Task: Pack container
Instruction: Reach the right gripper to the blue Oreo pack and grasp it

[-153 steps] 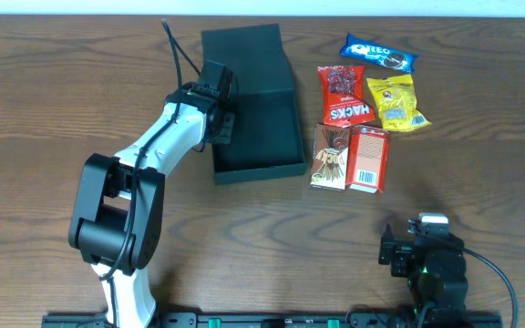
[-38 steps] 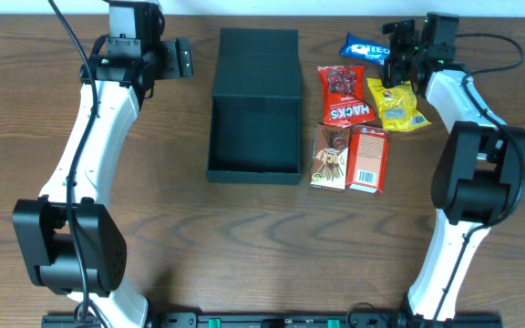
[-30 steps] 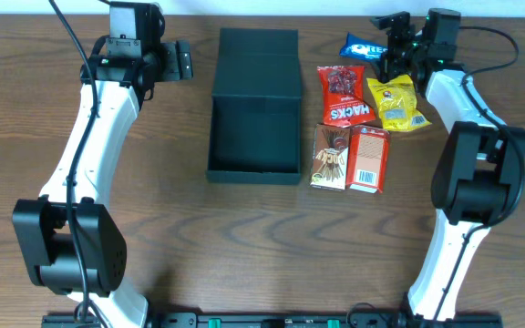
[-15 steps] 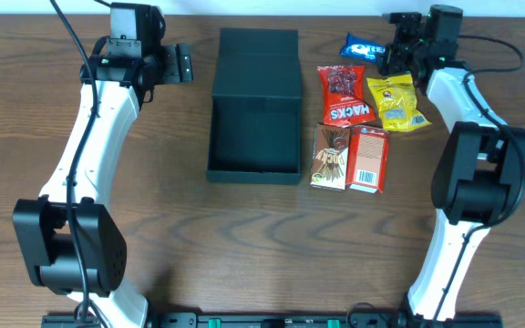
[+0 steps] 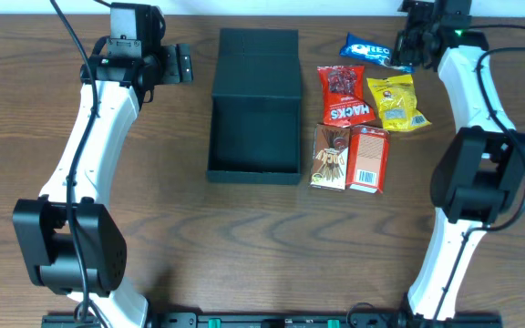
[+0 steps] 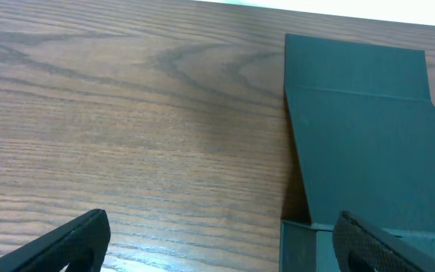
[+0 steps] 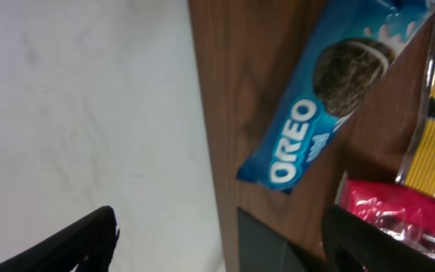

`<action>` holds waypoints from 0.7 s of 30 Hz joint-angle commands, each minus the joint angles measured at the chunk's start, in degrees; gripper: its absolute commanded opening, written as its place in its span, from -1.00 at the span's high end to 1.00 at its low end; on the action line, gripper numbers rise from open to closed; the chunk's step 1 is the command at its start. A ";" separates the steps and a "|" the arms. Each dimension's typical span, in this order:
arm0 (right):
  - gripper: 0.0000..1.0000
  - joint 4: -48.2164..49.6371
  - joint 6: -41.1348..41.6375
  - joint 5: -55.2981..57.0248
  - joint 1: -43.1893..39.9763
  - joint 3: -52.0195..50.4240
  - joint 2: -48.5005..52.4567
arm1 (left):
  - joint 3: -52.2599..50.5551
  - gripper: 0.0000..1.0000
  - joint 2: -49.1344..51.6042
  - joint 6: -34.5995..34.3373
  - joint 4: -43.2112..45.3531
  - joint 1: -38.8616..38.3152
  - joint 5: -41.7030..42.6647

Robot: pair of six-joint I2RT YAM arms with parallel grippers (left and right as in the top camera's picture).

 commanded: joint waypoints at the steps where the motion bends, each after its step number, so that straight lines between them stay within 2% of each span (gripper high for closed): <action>1: -0.69 -0.35 1.51 0.02 0.31 0.87 3.52 | 0.07 -0.90 0.09 0.35 -0.20 0.09 -0.44; 10: -0.65 0.50 3.39 -3.98 -1.36 2.45 9.75 | 0.07 -0.90 0.09 0.35 -0.85 0.09 -0.46; 21: -0.58 0.48 3.58 -5.97 -3.89 3.13 11.52 | 0.07 -0.91 0.09 0.35 -0.83 0.09 -0.46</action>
